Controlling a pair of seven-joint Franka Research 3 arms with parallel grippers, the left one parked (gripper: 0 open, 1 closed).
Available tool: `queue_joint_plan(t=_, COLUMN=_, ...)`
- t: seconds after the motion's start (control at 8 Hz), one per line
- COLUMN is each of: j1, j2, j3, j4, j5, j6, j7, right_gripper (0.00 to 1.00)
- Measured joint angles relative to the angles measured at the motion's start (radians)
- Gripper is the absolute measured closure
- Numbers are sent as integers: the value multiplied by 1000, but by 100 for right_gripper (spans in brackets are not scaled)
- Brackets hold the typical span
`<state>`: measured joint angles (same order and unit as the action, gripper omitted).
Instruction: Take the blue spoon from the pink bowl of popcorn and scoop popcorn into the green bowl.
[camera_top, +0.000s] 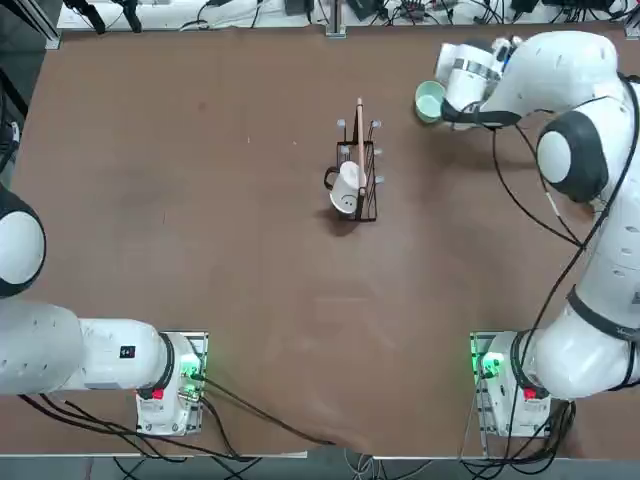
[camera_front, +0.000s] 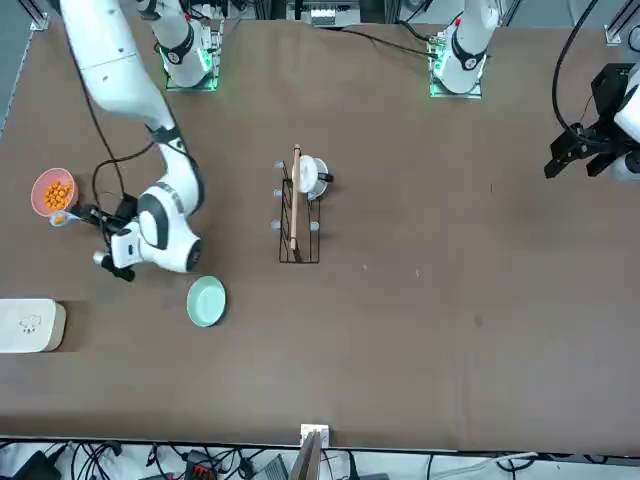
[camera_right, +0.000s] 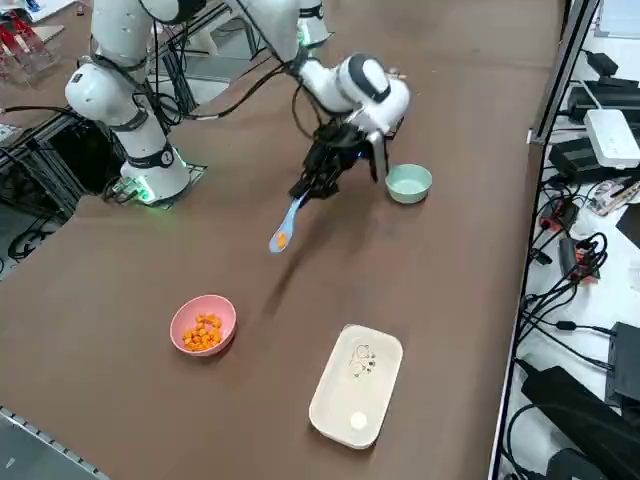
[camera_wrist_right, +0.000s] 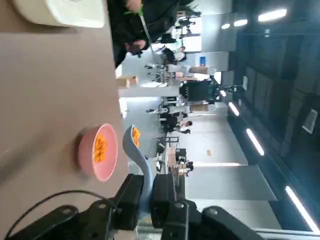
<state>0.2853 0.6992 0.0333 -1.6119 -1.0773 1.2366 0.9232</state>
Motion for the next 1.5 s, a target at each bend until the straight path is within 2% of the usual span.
queue_joint_plan(t=0.38, j1=160, j2=47, j3=3, j4=184, j5=108, j6=-69, j7=-78, right_gripper=87)
queue_joint_plan(t=0.62, j1=243, j2=105, j3=3, j4=294, j5=128, j6=-74, j7=-79, right_gripper=87)
queue_joint_plan(t=1.12, j1=333, j2=245, j3=1, j4=509, j5=127, j6=-28, j7=-79, right_gripper=87)
queue_joint_plan(t=1.25, j1=344, j2=255, j3=1, j4=548, j5=128, j6=-10, j7=-81, right_gripper=87)
queue_joint_plan(t=1.5, j1=354, j2=256, j3=0, j4=577, j5=127, j6=121, j7=-97, right_gripper=87)
